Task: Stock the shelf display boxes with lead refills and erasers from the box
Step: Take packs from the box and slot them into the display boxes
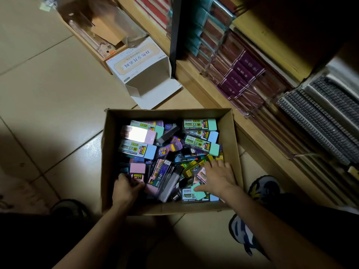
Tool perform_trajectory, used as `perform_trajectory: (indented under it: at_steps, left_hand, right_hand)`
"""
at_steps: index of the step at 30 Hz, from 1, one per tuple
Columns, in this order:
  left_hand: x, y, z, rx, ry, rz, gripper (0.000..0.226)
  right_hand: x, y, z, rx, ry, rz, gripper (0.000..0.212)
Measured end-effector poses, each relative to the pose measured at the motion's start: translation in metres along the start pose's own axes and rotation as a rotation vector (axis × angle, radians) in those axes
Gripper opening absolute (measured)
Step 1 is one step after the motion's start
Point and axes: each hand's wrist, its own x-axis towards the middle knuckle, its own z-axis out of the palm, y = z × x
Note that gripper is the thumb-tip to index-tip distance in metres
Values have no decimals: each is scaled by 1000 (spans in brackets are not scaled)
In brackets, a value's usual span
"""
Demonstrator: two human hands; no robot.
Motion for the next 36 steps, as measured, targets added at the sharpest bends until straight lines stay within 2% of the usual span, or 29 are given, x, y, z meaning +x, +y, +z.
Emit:
perform_trajectory:
  at_steps: [2,4,7,10,13,16,19,21,25,31,34,36]
  left_hand:
    - [2,-1,-1,-48,-13,-11,46]
    - [3,-1,-1,-78,-23,-2,43]
    - [4,-2,2,-70,-18,30,40]
    - [5,-2,3,-85,-18,16,40]
    - [6,-3,3,-105,-58,21,36]
    - [1,0,1,-143,-62,56,32]
    - [-12,10,-3,-254,18,180,28]
    - [-25,25,-7,-347,27,283,28]
    - [-48,71,-15,-580,-238,343,25]
    - [-84,120,-30,-797,-513,364,22]
    - [-100,130,-36,-886,-609,347,23]
    - [-111,133,-40,-902,-637,355,31]
  right_hand:
    - [5,2,-8,62,-57,-8,86]
    - [5,7,-11,264,-128,-29,77]
    - [0,8,-10,476,-169,-36,84]
    - [-4,6,-4,616,-102,-13,76]
    - [-8,8,0,941,-38,23,48]
    - [-16,10,-6,1305,121,123,30]
    - [-25,7,-19,1567,261,220,28]
    - [-28,2,-31,1688,268,234,30]
    - [-34,-11,-63,1817,239,176,33]
    - [-53,-30,-107,1965,276,73,36]
    - [-70,-36,-124,2058,297,71,31]
    - [-81,-41,-134,2099,326,81,32]
